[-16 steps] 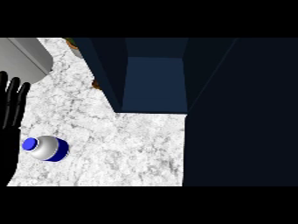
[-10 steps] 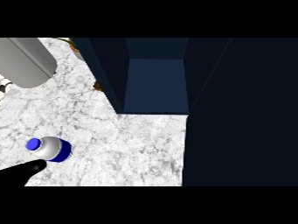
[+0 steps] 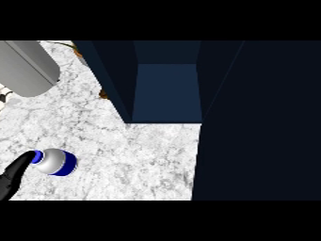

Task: Pick up the bottled water, place it into the cabinet and close the cabinet

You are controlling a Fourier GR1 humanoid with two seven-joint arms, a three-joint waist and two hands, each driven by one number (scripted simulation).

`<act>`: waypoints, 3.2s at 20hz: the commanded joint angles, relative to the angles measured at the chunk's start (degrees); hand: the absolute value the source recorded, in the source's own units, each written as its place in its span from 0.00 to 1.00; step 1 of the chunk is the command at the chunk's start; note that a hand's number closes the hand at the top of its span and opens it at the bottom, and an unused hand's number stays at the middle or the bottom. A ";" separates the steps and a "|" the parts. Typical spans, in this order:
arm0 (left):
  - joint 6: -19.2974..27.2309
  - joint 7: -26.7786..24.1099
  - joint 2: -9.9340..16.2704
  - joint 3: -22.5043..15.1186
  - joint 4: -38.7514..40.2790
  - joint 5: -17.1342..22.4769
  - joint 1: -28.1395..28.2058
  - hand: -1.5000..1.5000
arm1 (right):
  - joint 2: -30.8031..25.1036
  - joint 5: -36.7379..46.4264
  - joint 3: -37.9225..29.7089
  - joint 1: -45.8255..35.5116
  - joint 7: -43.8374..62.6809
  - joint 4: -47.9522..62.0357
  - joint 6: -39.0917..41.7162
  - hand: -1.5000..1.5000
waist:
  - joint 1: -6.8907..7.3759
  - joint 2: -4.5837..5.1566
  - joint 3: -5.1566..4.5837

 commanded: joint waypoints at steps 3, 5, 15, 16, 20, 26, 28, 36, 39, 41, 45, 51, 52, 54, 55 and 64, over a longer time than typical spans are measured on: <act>8.74 12.24 -0.27 -12.48 -9.02 -17.32 5.14 0.00 | 2.41 5.99 9.00 1.72 4.40 -5.51 -2.54 0.00 | -0.17 0.23 0.05; 10.19 12.33 -0.26 -17.21 -11.50 -20.41 9.20 0.00 | 1.28 5.13 9.21 5.86 4.65 -10.00 -1.86 0.00 | -0.30 0.05 0.11; 11.31 15.60 -0.25 -21.37 -13.93 -24.62 12.52 0.00 | 1.73 9.80 13.98 5.31 8.32 -12.02 -5.41 0.00 | -0.08 -0.08 0.16; 13.02 16.46 -0.25 -20.56 -11.28 -25.33 10.23 0.00 | 2.78 11.01 15.85 3.20 9.61 -11.74 -6.49 0.00 | -0.21 0.12 0.11; 12.36 17.33 -0.25 -20.52 -9.84 -25.45 10.68 0.00 | 0.99 10.97 15.91 4.25 11.01 -14.16 -7.25 0.00 | -0.41 0.15 0.07; 12.18 16.51 -0.26 -18.37 -8.99 -23.65 11.61 0.00 | -0.14 13.60 19.70 5.66 10.94 -16.10 -9.00 0.00 | -0.67 -0.02 -0.01; 12.84 18.87 -0.26 -19.64 -8.09 -25.07 10.64 0.00 | -0.90 13.64 19.47 6.55 8.17 -14.21 -9.18 0.00 | -0.77 0.13 0.04; 6.57 23.24 2.72 -9.41 -6.53 -20.15 6.77 0.00 | -2.51 13.54 20.00 4.59 9.39 -13.51 -11.82 0.00 | -0.47 0.25 -0.04; 9.18 20.30 1.32 -11.06 -2.86 -19.65 7.04 0.00 | -0.50 19.44 25.53 3.43 7.40 -10.64 -14.94 0.00 | -0.30 0.12 -0.10; 11.80 17.38 -0.23 -12.10 1.25 -20.20 5.57 0.00 | -3.19 16.00 23.60 5.41 7.32 -13.24 -14.27 0.00 | -0.42 0.15 -0.09; 14.00 13.48 -0.21 -9.82 6.58 -14.89 5.22 0.00 | -4.56 18.50 26.97 6.70 8.96 -15.62 -15.38 0.00 | -0.66 0.00 -0.15; 13.32 9.82 1.97 -3.39 13.87 -6.40 0.81 0.00 | -2.20 20.25 27.18 -0.38 13.62 -14.40 -19.20 0.00 | -0.57 0.17 -0.23; 14.49 3.68 1.99 -5.65 13.95 -3.14 4.58 0.00 | -4.31 17.17 24.44 1.46 11.93 -14.81 -18.19 0.00 | -0.26 0.08 -0.21; 14.22 1.13 0.97 -6.82 14.08 -0.79 6.11 0.00 | -5.49 15.00 22.71 0.59 12.46 -15.18 -17.33 0.00 | -0.09 0.11 -0.17; 12.24 0.77 2.94 -3.55 15.00 3.70 5.27 0.00 | -4.56 17.98 27.23 1.98 10.48 -12.94 -18.59 0.00 | -0.19 0.06 -0.18; 7.64 -17.27 -0.21 1.30 30.84 16.86 0.85 0.00 | -5.45 18.63 27.59 -1.07 12.40 -13.51 -21.47 0.00 | -0.43 0.13 -0.22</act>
